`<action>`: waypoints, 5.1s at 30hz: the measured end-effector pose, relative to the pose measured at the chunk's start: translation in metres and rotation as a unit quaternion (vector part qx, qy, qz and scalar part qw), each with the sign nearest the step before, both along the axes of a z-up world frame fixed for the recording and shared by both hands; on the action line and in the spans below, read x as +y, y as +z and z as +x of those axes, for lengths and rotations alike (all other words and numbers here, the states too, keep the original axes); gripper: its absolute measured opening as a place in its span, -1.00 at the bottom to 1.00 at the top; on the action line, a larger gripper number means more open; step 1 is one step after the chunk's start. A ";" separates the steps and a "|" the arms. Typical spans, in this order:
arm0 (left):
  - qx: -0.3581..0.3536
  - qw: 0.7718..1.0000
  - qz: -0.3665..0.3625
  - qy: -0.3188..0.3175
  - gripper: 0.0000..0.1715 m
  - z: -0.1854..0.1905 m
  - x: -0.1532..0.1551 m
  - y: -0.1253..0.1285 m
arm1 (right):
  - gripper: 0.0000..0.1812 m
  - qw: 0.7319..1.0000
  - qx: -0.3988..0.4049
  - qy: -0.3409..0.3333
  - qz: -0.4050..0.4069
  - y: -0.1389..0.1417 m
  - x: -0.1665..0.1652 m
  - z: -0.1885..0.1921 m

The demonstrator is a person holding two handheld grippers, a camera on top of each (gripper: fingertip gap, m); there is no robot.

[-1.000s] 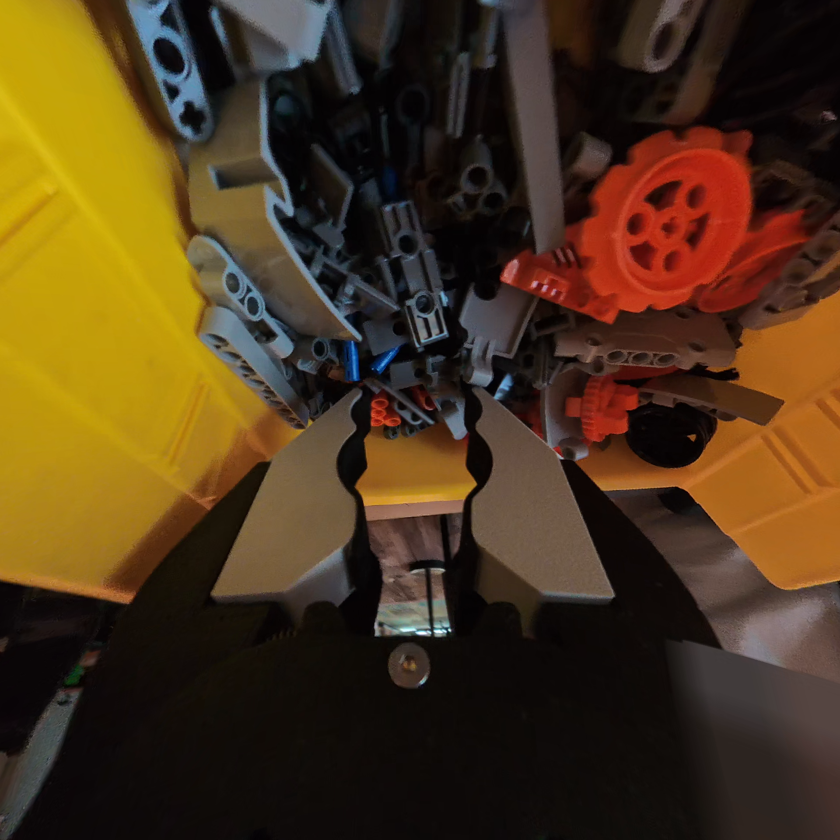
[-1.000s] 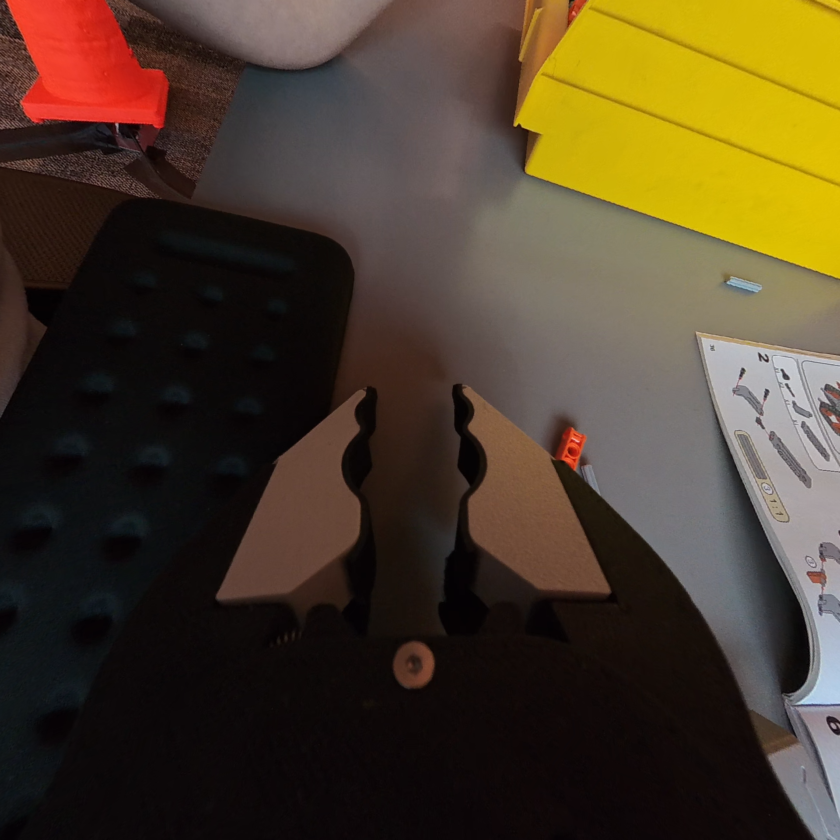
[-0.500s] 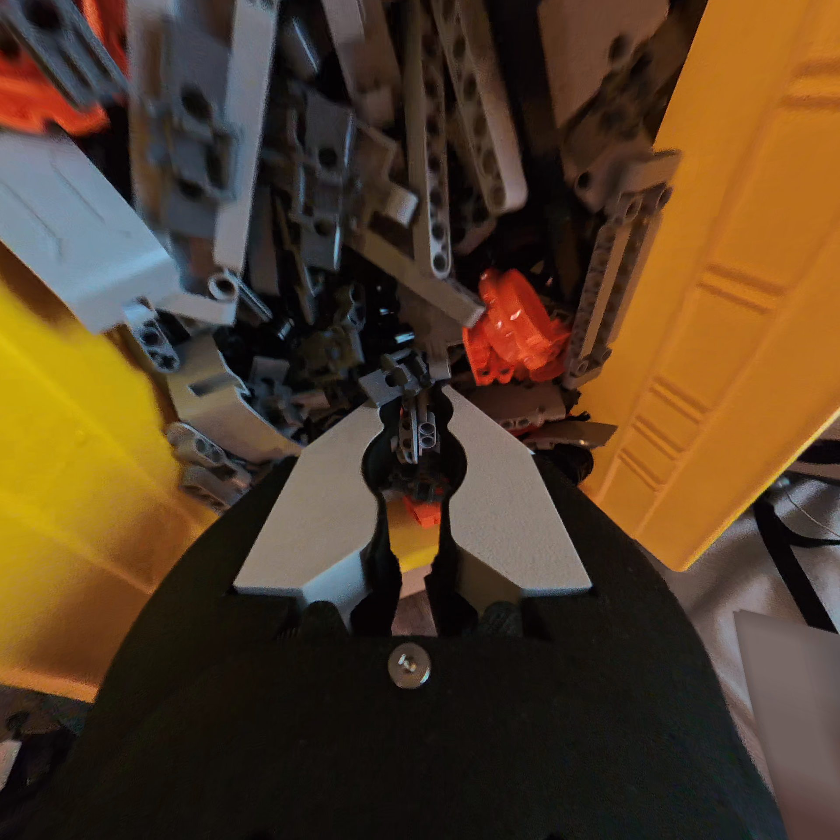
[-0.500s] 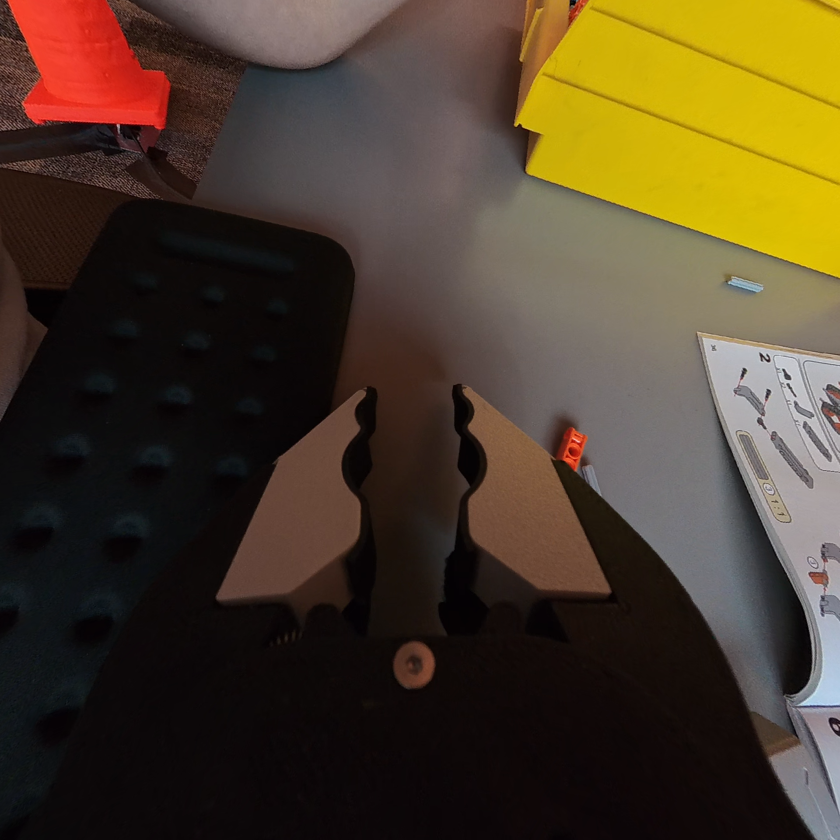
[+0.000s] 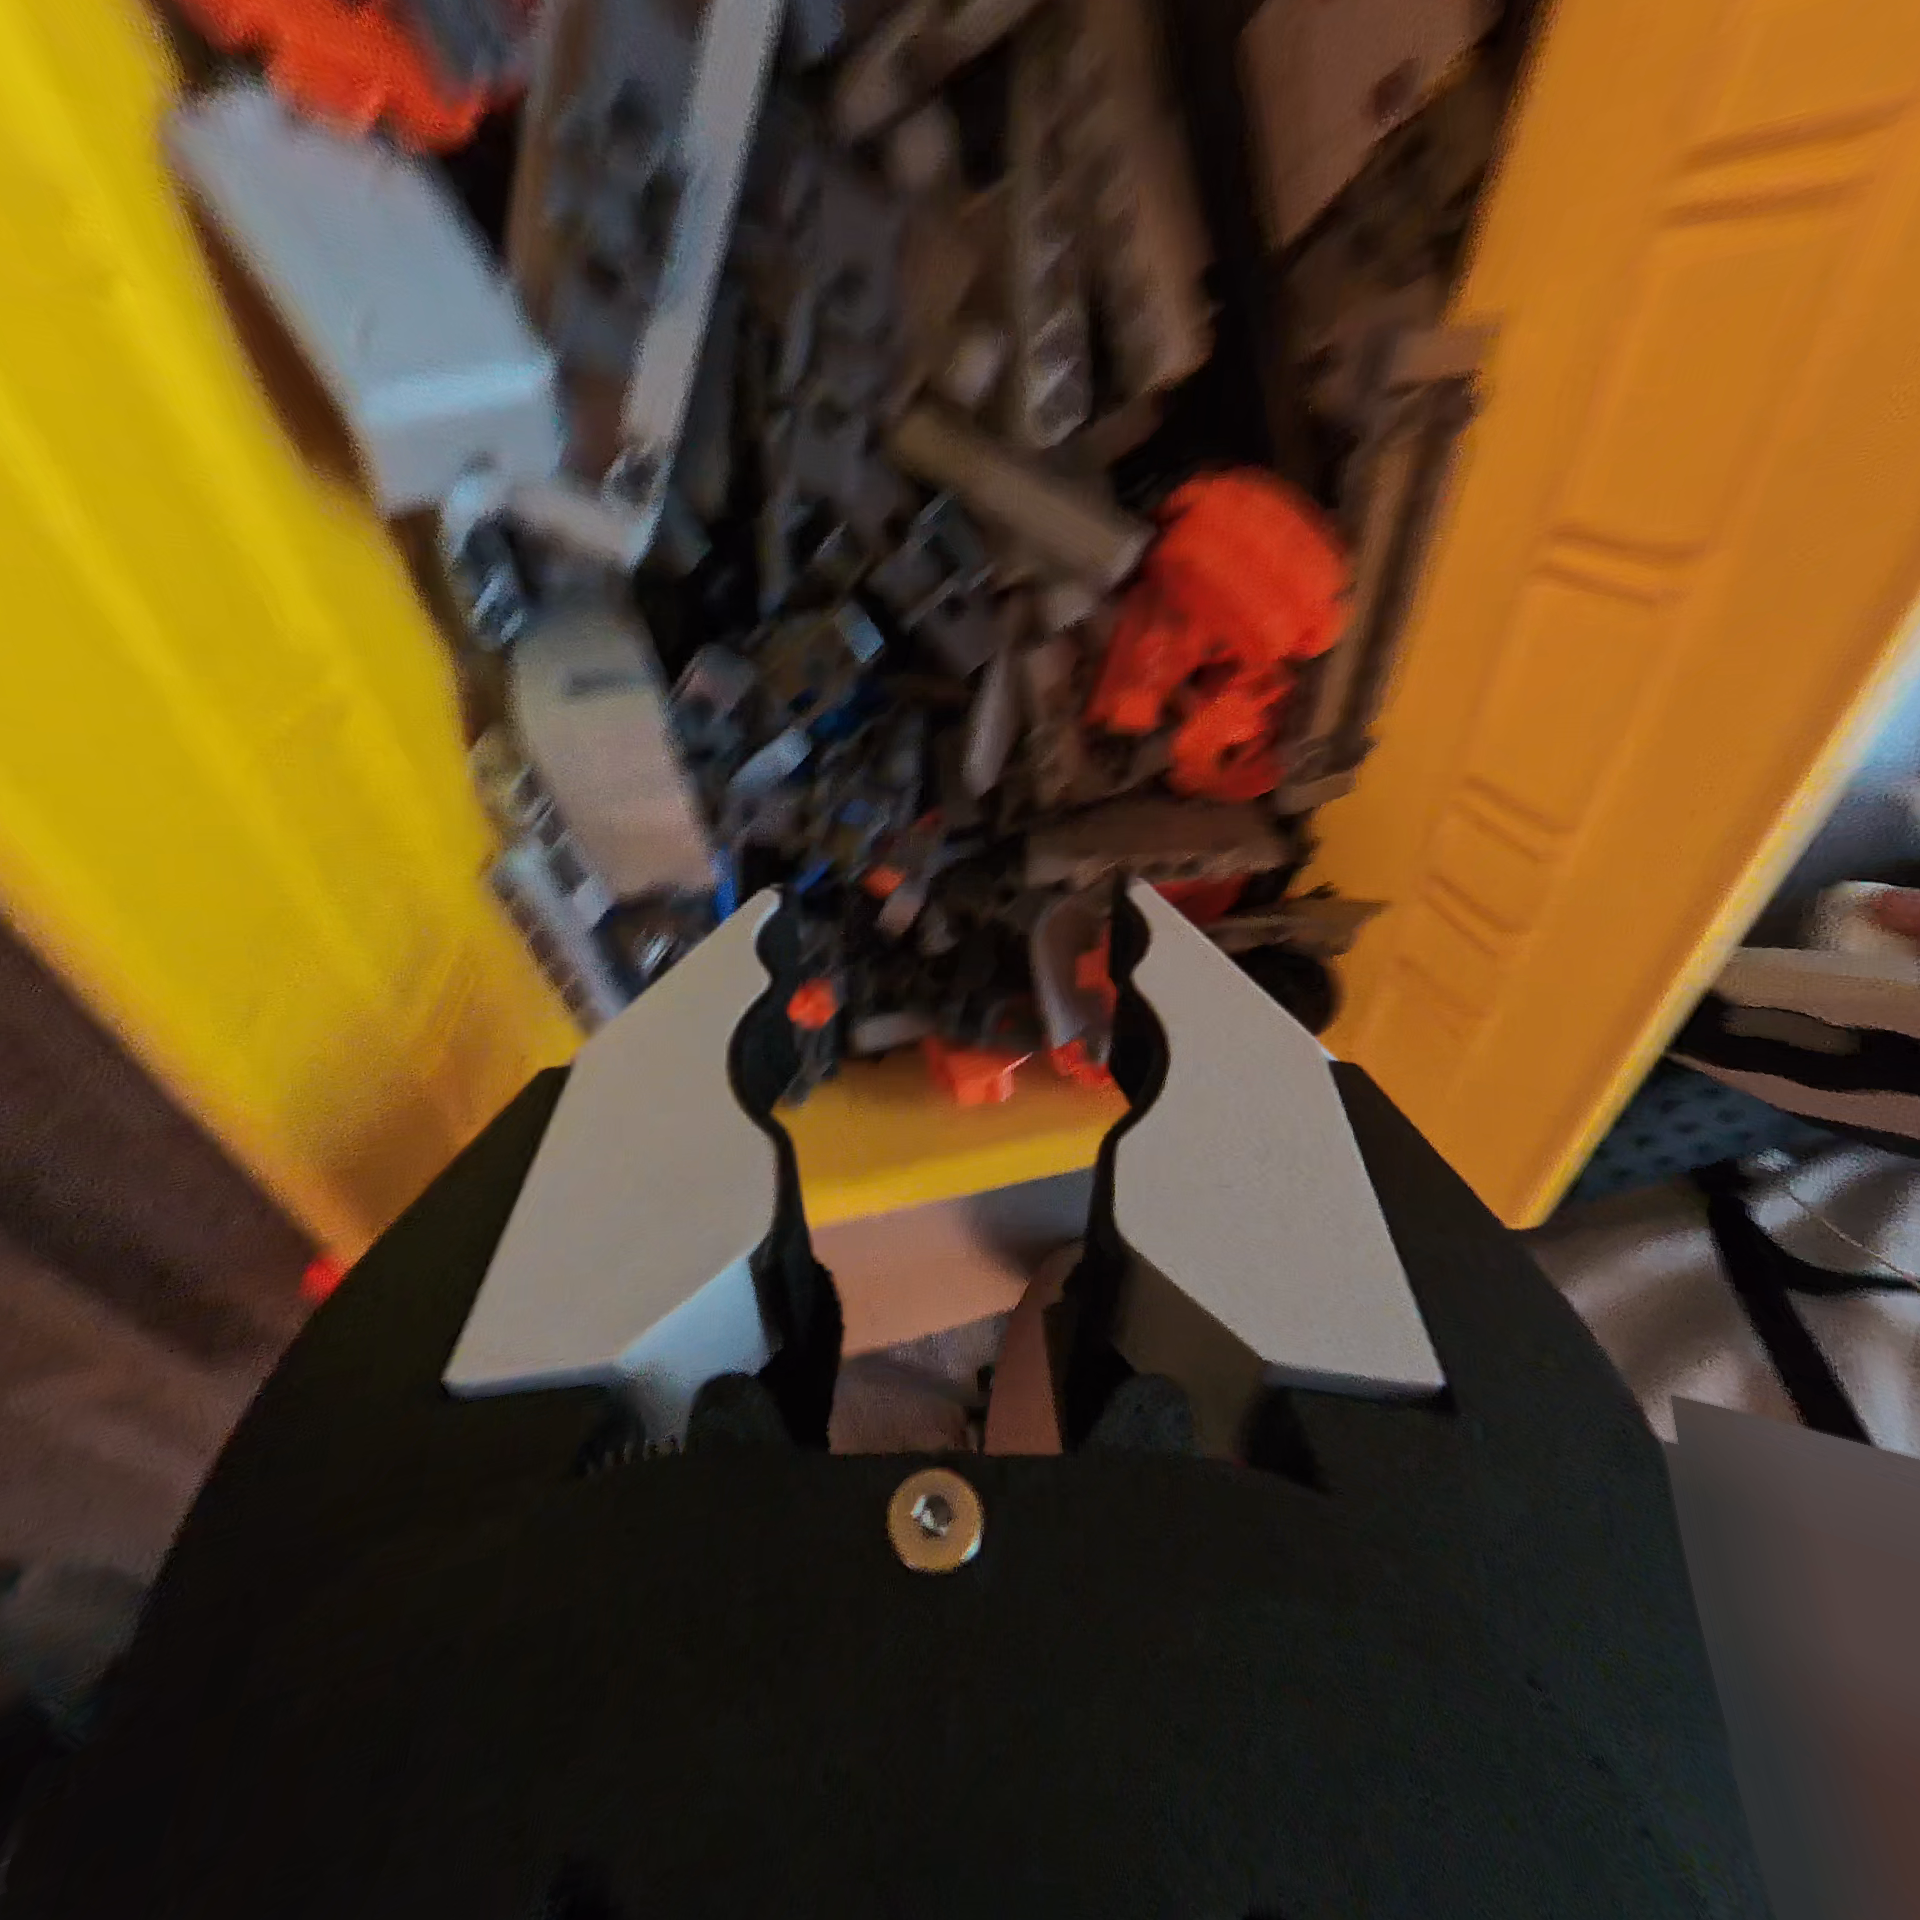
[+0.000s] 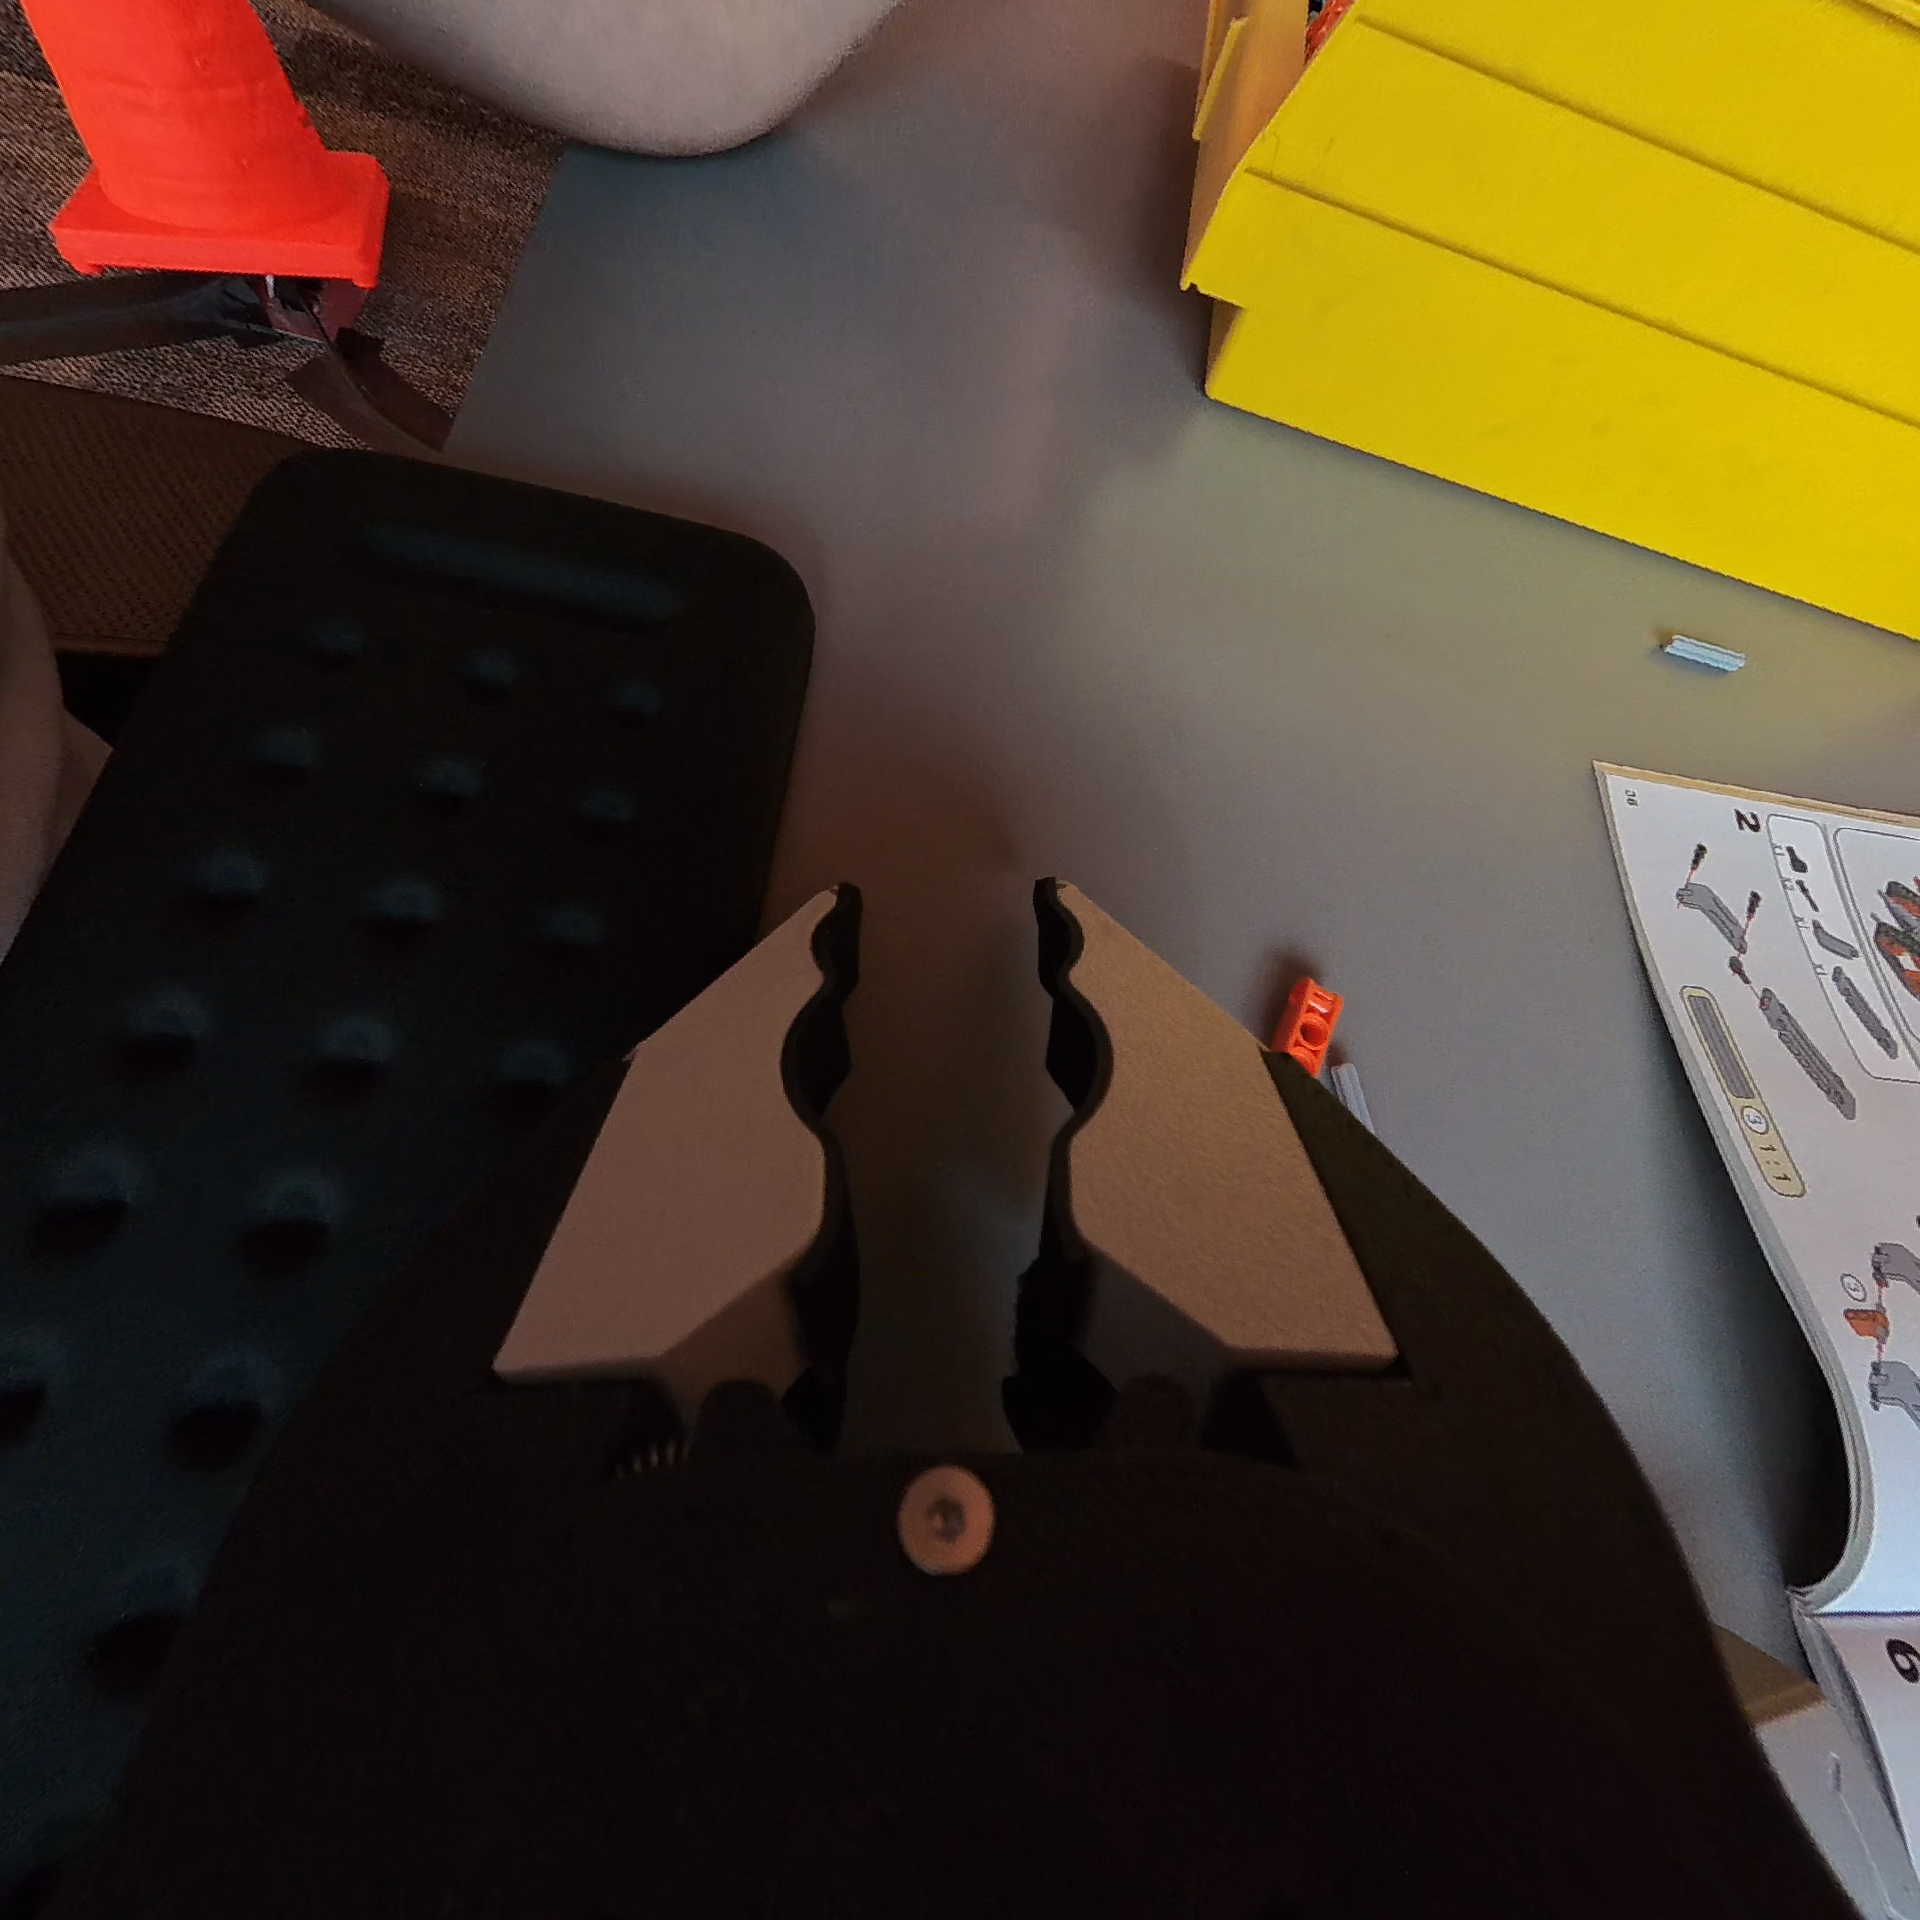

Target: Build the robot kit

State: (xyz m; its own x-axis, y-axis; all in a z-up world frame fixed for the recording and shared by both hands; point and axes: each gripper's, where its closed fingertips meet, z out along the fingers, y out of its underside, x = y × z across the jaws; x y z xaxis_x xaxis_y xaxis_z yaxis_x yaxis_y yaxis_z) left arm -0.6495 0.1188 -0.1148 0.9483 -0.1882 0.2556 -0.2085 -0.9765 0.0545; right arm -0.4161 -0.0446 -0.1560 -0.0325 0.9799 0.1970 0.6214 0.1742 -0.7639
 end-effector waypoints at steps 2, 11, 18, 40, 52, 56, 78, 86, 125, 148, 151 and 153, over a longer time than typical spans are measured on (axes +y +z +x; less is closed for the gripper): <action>0.063 0.997 -0.038 0.022 -0.28 -0.025 -0.024 -0.004 | -0.63 1.000 0.000 0.000 -0.001 0.000 0.000 0.000; 0.072 0.988 -0.118 0.062 -0.47 -0.044 -0.059 -0.013 | -0.63 1.000 0.002 0.000 -0.005 0.000 0.000 0.000; 0.113 0.977 -0.178 0.036 -0.50 -0.046 -0.074 -0.024 | -0.63 1.000 0.001 0.000 -0.003 0.000 0.000 0.000; 0.092 0.990 -0.097 -0.043 -0.96 -0.032 -0.029 -0.026 | -0.63 1.000 0.001 0.001 -0.004 0.000 0.000 0.000; 0.067 0.996 -0.035 -0.038 -0.98 -0.022 0.003 -0.024 | -0.63 1.000 0.001 0.002 -0.005 0.000 -0.001 -0.001; 0.076 0.996 -0.022 -0.044 -0.98 -0.023 0.013 -0.027 | -0.63 1.000 0.001 0.002 -0.004 0.000 -0.001 -0.001; 0.139 0.980 -0.145 0.006 -0.55 -0.047 -0.062 -0.023 | -0.64 1.000 0.001 0.003 -0.007 -0.001 -0.002 0.000; 0.156 0.965 -0.208 0.024 -0.52 -0.050 -0.074 -0.035 | -0.63 1.000 -0.003 0.007 -0.008 -0.001 -0.003 0.001; 0.087 0.994 0.007 -0.072 -0.83 -0.008 0.011 -0.013 | -0.63 0.999 -0.002 0.013 -0.031 -0.002 -0.005 0.004; 0.117 0.993 -0.030 -0.015 -0.58 -0.043 0.007 -0.027 | -0.63 0.999 -0.002 0.013 -0.033 -0.002 -0.005 0.004; 0.086 0.994 -0.061 -0.034 -0.77 -0.030 -0.004 -0.032 | -0.63 0.999 -0.002 0.013 -0.033 -0.002 -0.005 0.004; 0.095 0.992 -0.062 -0.060 -0.76 -0.026 -0.005 -0.033 | -0.63 0.999 -0.002 0.013 -0.033 -0.002 -0.005 0.004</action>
